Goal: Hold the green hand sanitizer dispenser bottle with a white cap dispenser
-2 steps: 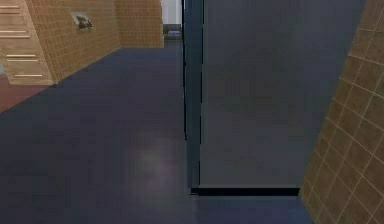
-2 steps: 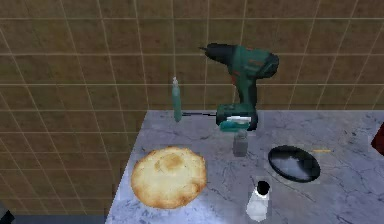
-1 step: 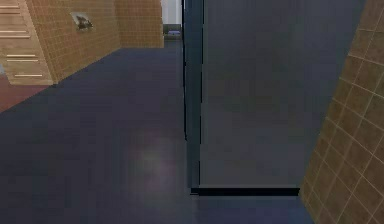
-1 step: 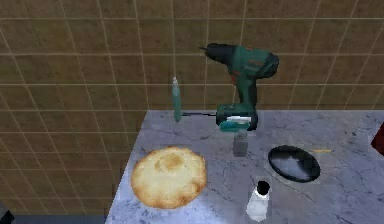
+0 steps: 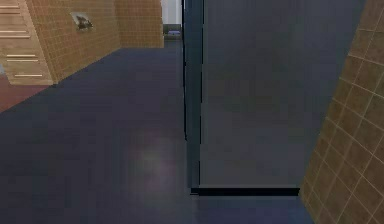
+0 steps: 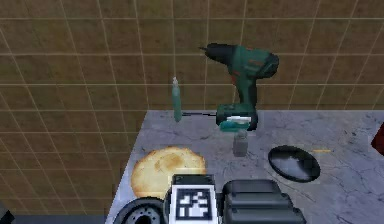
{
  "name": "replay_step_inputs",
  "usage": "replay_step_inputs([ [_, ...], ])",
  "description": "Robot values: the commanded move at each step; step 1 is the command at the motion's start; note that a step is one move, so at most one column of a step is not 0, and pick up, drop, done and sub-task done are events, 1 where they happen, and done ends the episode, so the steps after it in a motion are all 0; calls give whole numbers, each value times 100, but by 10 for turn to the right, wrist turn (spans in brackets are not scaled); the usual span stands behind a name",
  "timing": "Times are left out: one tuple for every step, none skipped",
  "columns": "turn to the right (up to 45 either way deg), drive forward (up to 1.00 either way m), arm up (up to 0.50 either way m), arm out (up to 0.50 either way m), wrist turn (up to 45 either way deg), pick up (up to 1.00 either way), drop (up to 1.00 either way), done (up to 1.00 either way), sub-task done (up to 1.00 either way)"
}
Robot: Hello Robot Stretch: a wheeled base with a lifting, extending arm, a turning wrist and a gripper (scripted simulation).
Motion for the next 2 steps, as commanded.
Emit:
replay_step_inputs([
  [0, 0, 0, 46, 0, 0, 0, 0, 0],
  [0, 0, 0, 0, 450, 0, 0, 0, 0],
])
